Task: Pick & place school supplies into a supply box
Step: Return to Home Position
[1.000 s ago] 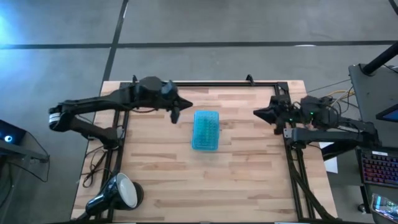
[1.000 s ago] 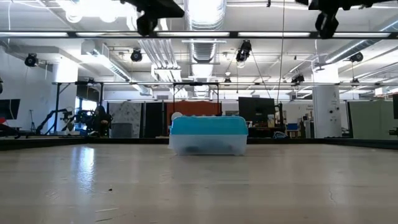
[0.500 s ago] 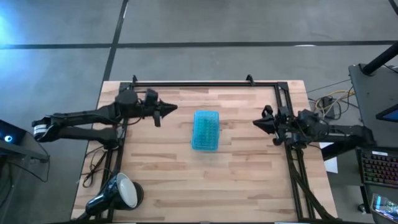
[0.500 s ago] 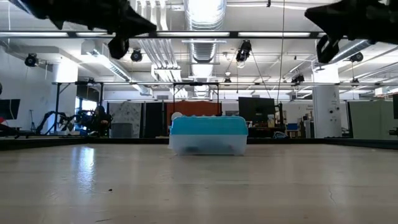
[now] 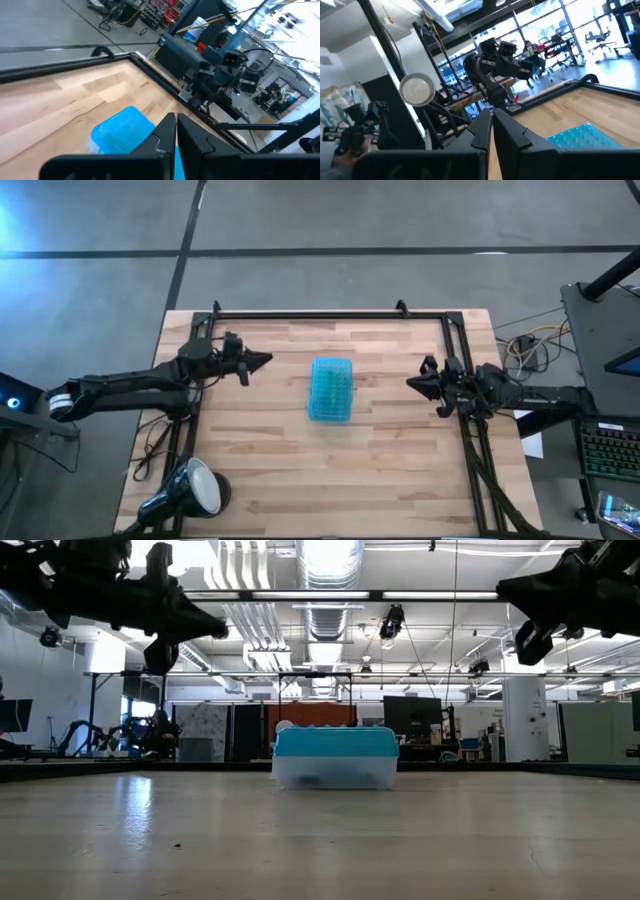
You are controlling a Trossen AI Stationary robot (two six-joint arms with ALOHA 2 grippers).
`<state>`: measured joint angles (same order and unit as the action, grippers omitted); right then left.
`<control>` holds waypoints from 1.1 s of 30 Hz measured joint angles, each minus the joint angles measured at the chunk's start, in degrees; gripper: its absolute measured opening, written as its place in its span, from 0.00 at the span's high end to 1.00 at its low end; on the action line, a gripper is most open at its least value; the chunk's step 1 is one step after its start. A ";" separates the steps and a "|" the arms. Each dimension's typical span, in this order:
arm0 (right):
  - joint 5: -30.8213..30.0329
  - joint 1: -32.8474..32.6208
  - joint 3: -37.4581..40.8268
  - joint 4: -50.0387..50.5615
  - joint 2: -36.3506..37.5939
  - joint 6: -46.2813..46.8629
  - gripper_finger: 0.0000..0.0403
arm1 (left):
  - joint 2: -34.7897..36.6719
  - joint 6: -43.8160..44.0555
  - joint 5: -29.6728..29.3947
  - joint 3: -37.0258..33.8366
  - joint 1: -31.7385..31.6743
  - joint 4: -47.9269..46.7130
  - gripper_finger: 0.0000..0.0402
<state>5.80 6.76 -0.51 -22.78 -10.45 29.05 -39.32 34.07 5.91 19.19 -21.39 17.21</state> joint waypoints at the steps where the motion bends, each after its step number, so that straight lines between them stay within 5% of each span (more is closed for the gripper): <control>1: 0.04 -0.02 0.00 0.13 -0.03 -0.39 0.97 | 0.56 0.21 -0.02 -0.79 -0.34 -0.02 1.00; 29: 0.09 0.02 0.00 0.23 -0.93 -0.10 0.97 | 8.51 -1.07 0.68 -18.19 -1.02 7.85 1.00; 33: 0.09 0.02 -0.01 0.22 -0.93 -0.10 0.97 | 8.62 -1.14 0.33 -18.66 -1.09 3.43 1.00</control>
<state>5.89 6.79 -0.52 -22.56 -11.38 28.95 -30.70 32.93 6.24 0.54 -22.48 20.63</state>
